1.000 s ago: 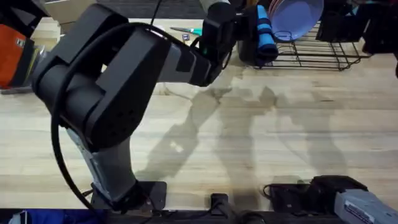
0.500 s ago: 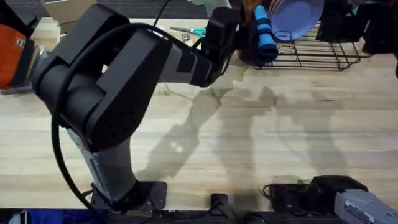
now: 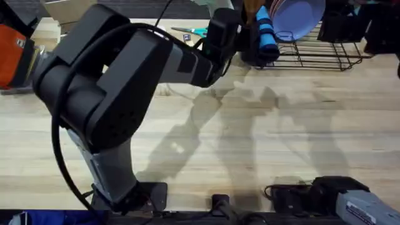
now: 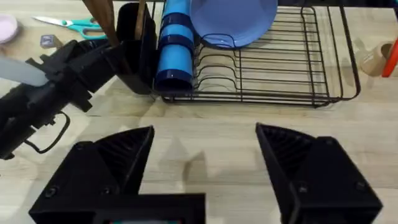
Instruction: Pick up the spoon on the table one by one and put them onto the rack
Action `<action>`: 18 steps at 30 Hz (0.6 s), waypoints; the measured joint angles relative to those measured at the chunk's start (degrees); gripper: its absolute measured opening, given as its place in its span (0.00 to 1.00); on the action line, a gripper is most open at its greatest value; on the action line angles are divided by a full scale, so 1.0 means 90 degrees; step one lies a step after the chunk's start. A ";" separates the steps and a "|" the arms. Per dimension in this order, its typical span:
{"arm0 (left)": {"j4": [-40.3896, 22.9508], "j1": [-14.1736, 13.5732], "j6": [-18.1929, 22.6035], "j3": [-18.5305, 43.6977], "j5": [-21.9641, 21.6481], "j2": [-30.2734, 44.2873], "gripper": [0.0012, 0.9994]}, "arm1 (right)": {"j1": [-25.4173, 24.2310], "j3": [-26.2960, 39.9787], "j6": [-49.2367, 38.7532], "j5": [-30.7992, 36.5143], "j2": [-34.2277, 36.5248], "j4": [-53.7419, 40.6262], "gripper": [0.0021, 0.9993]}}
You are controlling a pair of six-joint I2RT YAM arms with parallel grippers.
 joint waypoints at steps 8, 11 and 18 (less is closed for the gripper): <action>-0.0035 0.0000 0.0163 0.0000 0.0082 -0.0002 0.87 | 0.0000 0.0000 0.0000 0.0000 0.0000 0.0000 1.00; -0.0108 0.0000 0.0267 0.0000 0.0085 -0.0021 0.99 | 0.0000 0.0000 0.0000 0.0000 0.0000 -0.0002 1.00; -0.1214 0.0000 0.0574 0.0000 0.0080 -0.0554 1.00 | 0.0000 0.0000 0.0000 0.0000 0.0000 -0.0002 1.00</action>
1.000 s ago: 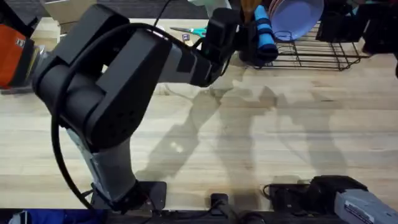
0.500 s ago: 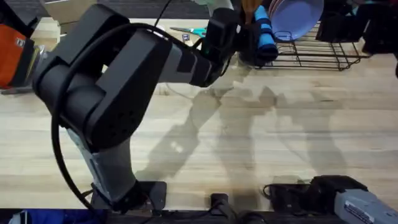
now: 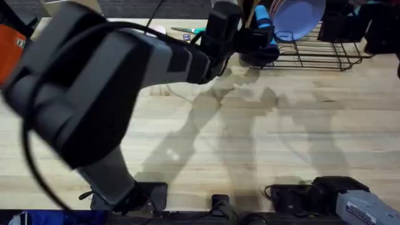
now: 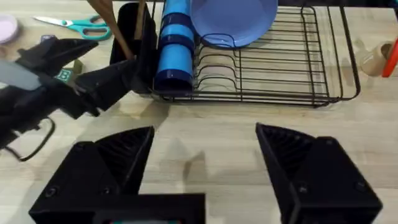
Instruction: Pick up the spoon on the table one by one and put them onto the rack
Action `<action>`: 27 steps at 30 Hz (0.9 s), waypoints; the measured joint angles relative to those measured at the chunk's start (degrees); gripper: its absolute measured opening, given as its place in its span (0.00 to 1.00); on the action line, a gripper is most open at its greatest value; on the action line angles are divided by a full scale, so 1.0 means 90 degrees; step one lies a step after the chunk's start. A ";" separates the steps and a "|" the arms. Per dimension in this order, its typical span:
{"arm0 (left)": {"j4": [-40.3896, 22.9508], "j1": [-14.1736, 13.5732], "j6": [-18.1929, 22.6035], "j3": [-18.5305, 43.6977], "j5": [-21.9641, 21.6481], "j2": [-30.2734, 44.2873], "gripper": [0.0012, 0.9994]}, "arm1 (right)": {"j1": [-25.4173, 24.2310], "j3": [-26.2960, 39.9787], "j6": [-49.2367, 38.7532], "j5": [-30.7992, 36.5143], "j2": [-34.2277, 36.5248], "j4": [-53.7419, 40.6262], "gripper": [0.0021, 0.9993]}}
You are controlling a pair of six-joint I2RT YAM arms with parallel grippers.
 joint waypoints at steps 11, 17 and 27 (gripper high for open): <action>-0.3215 0.0000 0.0229 0.0000 -0.0716 -0.1490 1.00 | 0.0000 0.0000 0.0000 0.0000 0.0000 0.0000 1.00; -0.5322 0.0000 0.0382 0.0000 -0.1227 -0.2531 1.00 | 0.0000 0.0000 0.0000 0.0002 0.0000 -0.0002 1.00; -0.8142 0.0000 0.0449 0.0000 -0.1733 -0.4360 1.00 | 0.0000 0.0000 0.0000 0.0000 0.0000 -0.0002 1.00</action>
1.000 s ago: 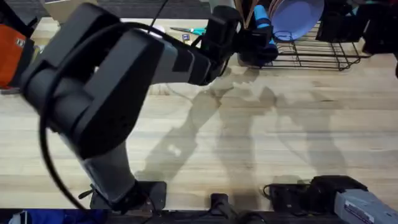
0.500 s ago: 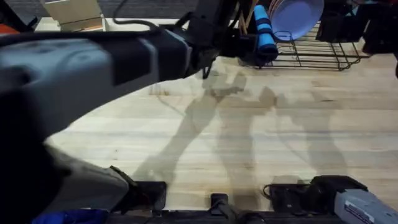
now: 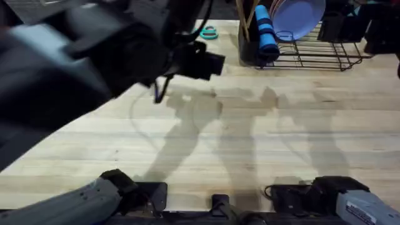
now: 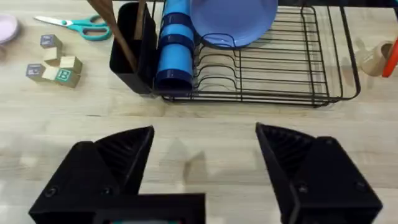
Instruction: Pick up the spoon on the table one by one and put them onto the rack
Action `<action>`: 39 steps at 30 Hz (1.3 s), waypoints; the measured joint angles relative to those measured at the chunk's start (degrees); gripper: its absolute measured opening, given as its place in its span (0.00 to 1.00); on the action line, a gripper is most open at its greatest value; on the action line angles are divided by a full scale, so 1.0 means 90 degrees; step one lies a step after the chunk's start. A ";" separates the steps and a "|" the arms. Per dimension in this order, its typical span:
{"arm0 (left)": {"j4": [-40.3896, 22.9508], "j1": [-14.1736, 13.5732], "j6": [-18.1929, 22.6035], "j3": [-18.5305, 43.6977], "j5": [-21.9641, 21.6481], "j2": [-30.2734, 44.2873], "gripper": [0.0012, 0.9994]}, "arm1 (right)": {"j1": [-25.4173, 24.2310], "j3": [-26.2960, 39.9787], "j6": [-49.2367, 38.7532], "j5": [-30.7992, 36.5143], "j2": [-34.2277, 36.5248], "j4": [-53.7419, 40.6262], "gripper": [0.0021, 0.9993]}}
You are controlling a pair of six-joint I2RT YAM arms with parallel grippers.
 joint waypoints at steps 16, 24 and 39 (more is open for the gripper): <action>-0.2175 0.1422 0.0015 0.0000 -0.0138 -0.2307 0.99 | 0.0000 0.0000 -0.0001 0.0000 0.0000 0.0058 1.00; -0.2233 0.2133 0.0204 0.0000 -0.0158 -0.2972 0.99 | 0.0000 0.0000 0.0000 0.0000 0.0000 0.0061 1.00; -0.1919 0.2217 0.1077 0.0000 -0.0184 -0.2962 0.99 | 0.0000 0.0000 0.0002 -0.0002 0.0000 0.0061 1.00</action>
